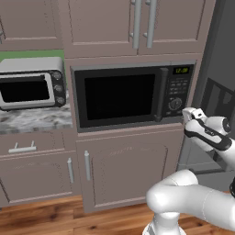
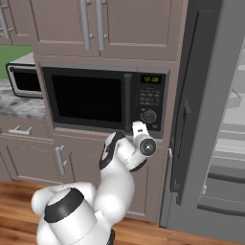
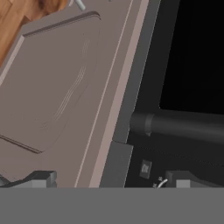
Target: Transport the fish from the fridge to the microwave and turn on the microwave.
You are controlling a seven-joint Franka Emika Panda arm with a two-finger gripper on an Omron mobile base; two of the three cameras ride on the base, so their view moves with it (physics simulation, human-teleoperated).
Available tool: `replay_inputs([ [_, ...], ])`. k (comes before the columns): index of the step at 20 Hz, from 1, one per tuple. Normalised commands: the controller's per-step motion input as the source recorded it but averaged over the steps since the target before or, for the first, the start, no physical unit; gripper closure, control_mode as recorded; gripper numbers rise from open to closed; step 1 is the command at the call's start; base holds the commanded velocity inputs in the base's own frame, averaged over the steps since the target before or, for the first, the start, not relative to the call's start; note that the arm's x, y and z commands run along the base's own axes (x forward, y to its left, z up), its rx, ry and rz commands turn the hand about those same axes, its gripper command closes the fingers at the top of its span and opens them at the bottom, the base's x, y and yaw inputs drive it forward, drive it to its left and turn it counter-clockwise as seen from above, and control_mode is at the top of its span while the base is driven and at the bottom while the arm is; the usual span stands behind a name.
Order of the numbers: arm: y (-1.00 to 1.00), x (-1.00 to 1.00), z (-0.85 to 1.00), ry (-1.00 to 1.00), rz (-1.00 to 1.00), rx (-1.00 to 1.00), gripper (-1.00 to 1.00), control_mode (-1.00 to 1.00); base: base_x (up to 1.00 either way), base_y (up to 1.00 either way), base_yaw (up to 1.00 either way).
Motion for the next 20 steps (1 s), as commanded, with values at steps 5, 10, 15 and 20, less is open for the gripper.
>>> replay_inputs([
  [5,0.01,0.12,0.00,0.00,0.00,0.05,-1.00,-1.00,0.00,0.00,0.00],
  [10,-0.01,0.12,0.00,0.00,0.00,0.02,-1.00,-1.00,0.00,0.00,0.00],
  [15,-0.10,0.05,-0.01,0.00,0.00,0.02,-1.00,-1.00,0.00,0.00,0.00],
  [20,0.09,0.00,-0.04,0.00,0.00,0.01,-1.00,-1.00,0.00,0.00,0.00],
])
